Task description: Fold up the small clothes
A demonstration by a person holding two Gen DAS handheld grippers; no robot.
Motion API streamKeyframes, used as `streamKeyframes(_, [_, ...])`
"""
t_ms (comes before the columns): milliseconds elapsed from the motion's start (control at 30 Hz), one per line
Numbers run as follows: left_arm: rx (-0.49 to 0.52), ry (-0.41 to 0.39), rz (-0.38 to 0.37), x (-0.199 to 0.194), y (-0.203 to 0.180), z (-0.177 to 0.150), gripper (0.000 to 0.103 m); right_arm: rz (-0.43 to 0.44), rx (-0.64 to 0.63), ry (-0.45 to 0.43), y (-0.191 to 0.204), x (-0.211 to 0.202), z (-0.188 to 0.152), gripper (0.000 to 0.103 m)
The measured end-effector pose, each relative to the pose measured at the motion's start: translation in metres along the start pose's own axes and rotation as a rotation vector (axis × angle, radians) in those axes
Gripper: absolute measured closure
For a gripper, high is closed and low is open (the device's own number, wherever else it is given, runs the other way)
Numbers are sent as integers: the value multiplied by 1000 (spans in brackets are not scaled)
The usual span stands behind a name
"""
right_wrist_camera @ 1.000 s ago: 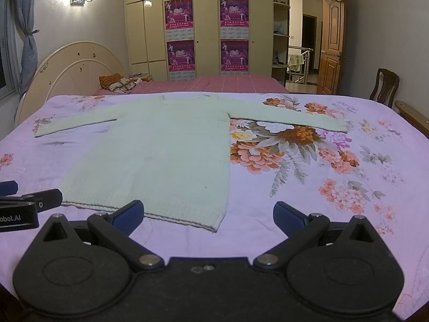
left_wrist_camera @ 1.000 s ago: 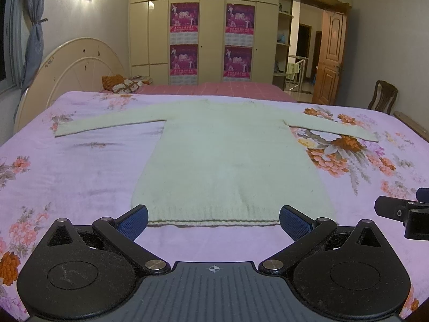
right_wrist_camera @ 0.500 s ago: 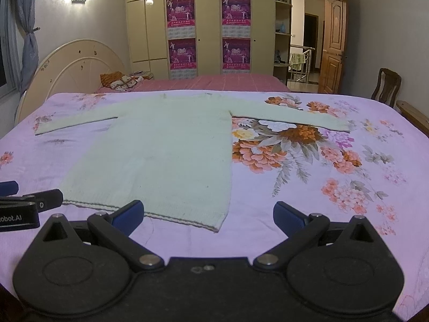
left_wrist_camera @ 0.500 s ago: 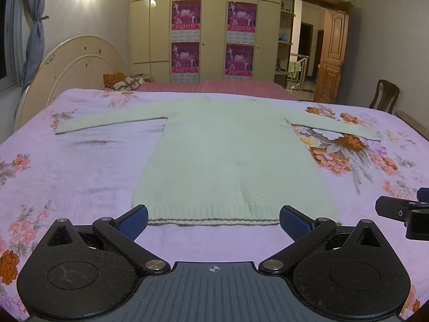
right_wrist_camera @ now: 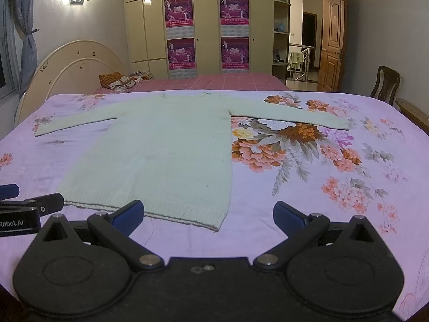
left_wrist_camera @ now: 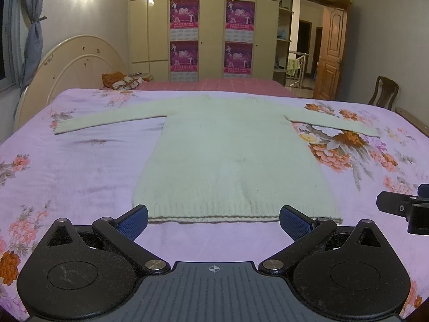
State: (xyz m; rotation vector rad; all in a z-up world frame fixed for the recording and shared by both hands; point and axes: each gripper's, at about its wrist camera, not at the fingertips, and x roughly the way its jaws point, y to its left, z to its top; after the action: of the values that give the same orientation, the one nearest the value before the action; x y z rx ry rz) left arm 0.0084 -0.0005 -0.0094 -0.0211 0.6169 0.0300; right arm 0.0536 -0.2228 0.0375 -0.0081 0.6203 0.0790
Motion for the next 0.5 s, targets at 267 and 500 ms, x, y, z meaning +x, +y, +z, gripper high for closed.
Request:
streamKeyframes(267, [-2,-3,1,0,0,0,0,2,-8,-2,2,1,-1,1])
streamKeyframes(500, [-2,-4,1,-1,0,0,0,3,-11,0,4,2,0,1])
